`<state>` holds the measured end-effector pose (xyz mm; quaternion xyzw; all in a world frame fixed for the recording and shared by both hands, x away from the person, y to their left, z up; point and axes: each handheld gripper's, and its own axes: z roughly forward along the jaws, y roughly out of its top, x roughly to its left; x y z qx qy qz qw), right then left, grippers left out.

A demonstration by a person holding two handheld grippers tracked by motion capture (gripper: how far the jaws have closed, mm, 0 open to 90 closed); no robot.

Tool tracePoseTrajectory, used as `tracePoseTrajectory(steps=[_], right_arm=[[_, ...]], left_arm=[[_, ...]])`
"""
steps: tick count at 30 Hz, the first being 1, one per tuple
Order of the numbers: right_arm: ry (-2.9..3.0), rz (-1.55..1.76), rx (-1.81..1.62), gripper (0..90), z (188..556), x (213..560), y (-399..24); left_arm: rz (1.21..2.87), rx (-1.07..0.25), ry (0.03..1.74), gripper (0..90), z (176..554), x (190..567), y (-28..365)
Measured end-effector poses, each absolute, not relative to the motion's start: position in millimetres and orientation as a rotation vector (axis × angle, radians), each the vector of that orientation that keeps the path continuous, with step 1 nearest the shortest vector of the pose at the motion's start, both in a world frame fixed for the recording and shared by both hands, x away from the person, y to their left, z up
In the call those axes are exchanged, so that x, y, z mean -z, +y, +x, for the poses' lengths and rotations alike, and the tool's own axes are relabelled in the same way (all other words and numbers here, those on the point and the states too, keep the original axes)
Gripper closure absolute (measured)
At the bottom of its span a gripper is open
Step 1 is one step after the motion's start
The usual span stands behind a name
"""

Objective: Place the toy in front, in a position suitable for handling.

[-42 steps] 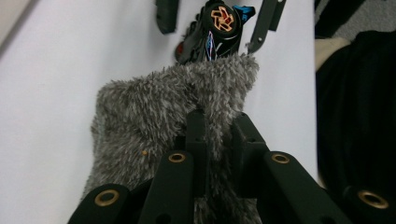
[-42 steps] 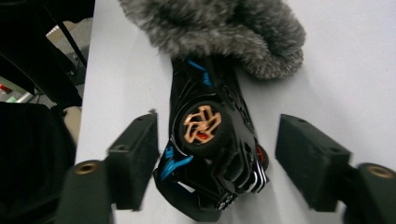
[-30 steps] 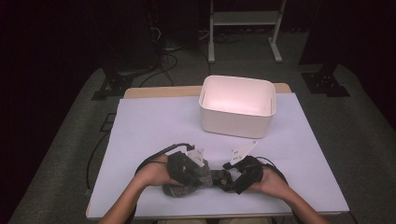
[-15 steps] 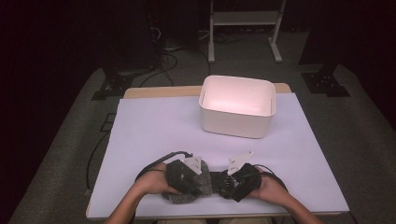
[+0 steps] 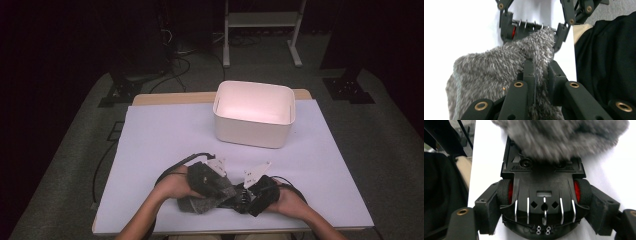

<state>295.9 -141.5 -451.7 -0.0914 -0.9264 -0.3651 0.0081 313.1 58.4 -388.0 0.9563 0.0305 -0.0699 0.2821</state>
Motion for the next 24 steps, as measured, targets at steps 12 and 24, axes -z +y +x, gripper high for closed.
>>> tracePoseTrajectory(steps=[12,24], right_arm=[[-2.934,-0.246,1.164,23.8,290.2,456.3,-142.6],[-2.935,-0.221,1.186,23.8,291.6,455.4,-143.2]], left_arm=[[2.589,0.192,0.018,79.5,310.2,398.1,38.1],[2.629,0.130,0.179,79.1,308.0,396.3,101.4]])
